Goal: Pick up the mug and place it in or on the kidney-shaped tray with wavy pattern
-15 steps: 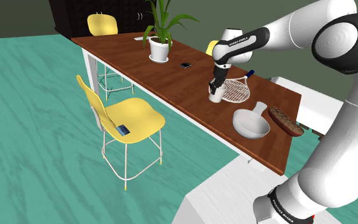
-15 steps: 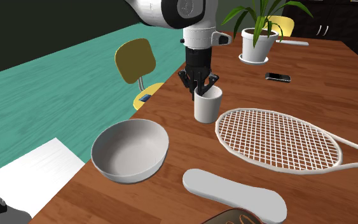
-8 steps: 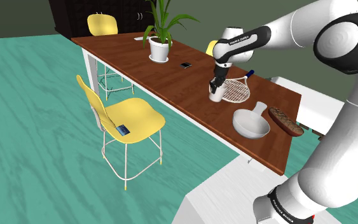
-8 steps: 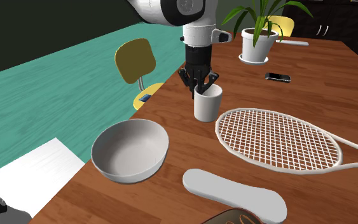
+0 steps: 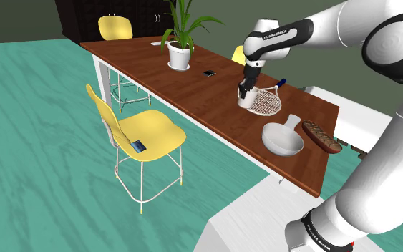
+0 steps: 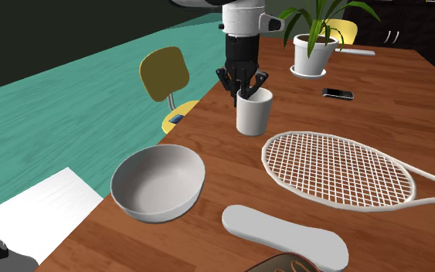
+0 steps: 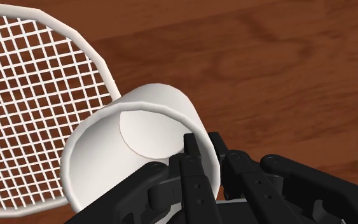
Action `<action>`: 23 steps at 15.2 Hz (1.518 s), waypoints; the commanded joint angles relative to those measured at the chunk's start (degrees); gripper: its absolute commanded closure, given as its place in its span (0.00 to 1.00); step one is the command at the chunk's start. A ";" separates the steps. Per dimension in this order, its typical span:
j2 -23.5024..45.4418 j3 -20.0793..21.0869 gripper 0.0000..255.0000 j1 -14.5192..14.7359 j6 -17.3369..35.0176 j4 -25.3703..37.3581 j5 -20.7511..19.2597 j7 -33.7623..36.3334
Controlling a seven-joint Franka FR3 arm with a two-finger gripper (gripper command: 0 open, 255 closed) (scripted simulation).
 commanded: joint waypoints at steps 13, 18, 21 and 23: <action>-2.78 -0.08 1.00 0.09 -10.00 7.23 -0.24 -0.31; -10.57 -2.17 1.00 -2.24 -7.90 -2.33 -1.39 -4.34; -14.81 -3.64 1.00 -3.73 -7.12 -7.10 -2.29 -6.92; -17.46 -4.71 1.00 -4.77 -6.77 -9.92 -2.97 -8.72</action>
